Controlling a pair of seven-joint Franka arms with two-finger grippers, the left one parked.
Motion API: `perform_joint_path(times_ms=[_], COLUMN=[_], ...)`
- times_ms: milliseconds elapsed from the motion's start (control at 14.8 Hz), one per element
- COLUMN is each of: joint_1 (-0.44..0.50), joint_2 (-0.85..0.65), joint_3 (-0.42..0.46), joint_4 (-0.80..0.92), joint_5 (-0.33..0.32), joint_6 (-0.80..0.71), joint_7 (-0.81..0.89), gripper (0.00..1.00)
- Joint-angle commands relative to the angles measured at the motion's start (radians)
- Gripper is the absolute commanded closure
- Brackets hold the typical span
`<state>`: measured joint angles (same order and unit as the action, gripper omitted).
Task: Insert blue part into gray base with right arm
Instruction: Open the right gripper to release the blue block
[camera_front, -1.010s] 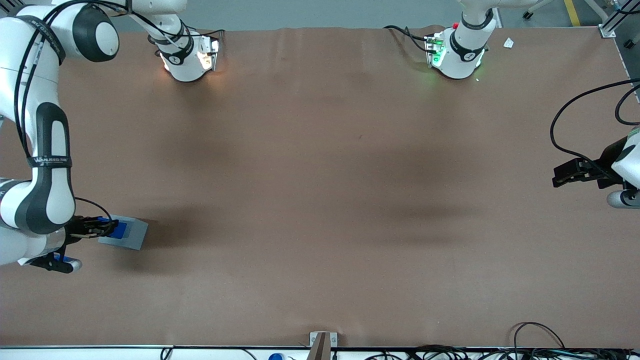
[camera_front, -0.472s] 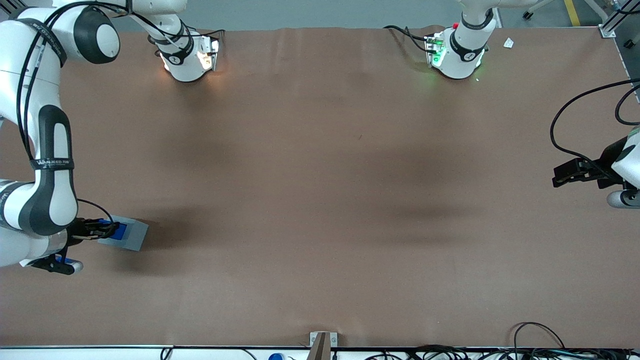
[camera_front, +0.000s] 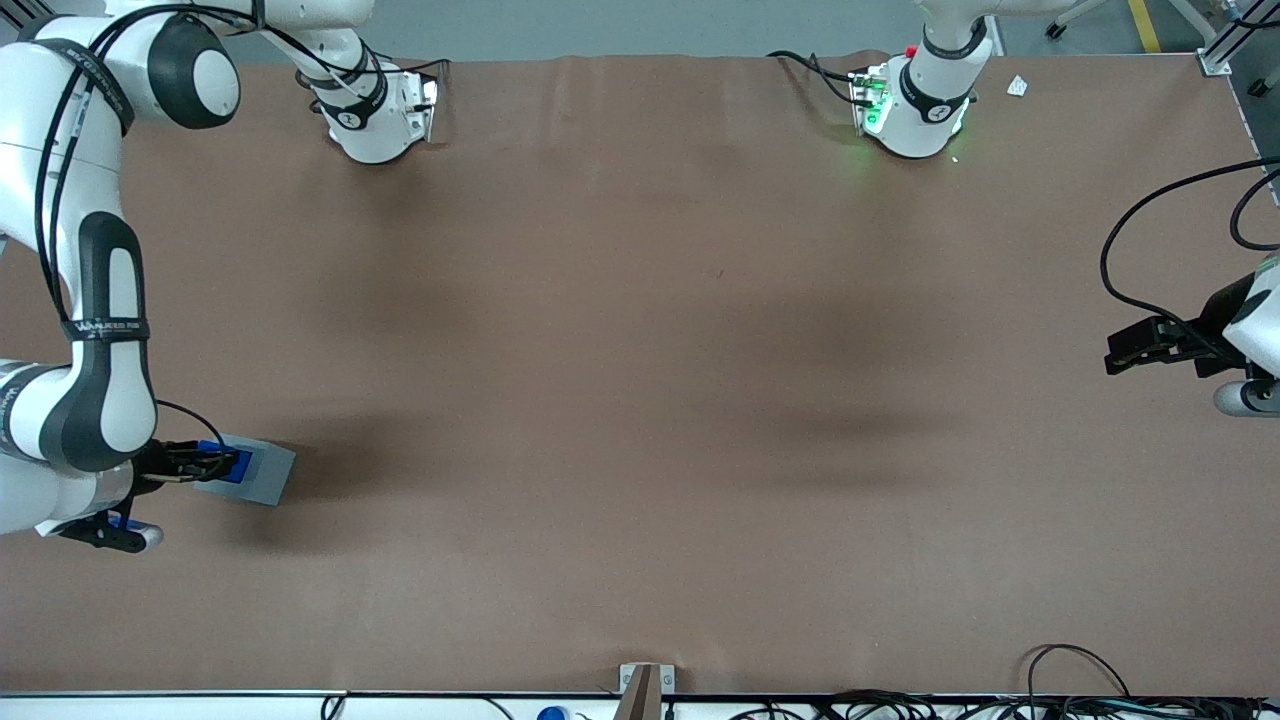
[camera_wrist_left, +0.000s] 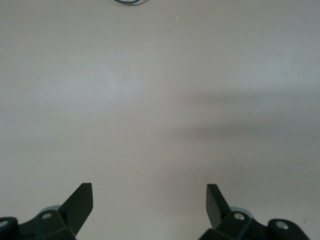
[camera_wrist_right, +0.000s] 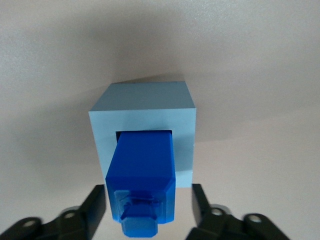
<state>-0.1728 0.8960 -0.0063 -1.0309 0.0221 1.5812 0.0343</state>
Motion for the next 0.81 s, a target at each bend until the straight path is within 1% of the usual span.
perform_joint_path(times_ms=[0,472,741], joint_1=[-0.011,0.016,0.027], joint_2=[0.001,-0.034,-0.089], joint_3=[0.009,0.014,0.017], joint_4=[0.017,0.017,0.023], joint_5=[-0.005,-0.007,-0.008], joint_6=[0.0,-0.009,0.008], joint_7=[-0.008,-0.008,-0.008], gripper=[0.0,0.0,0.0])
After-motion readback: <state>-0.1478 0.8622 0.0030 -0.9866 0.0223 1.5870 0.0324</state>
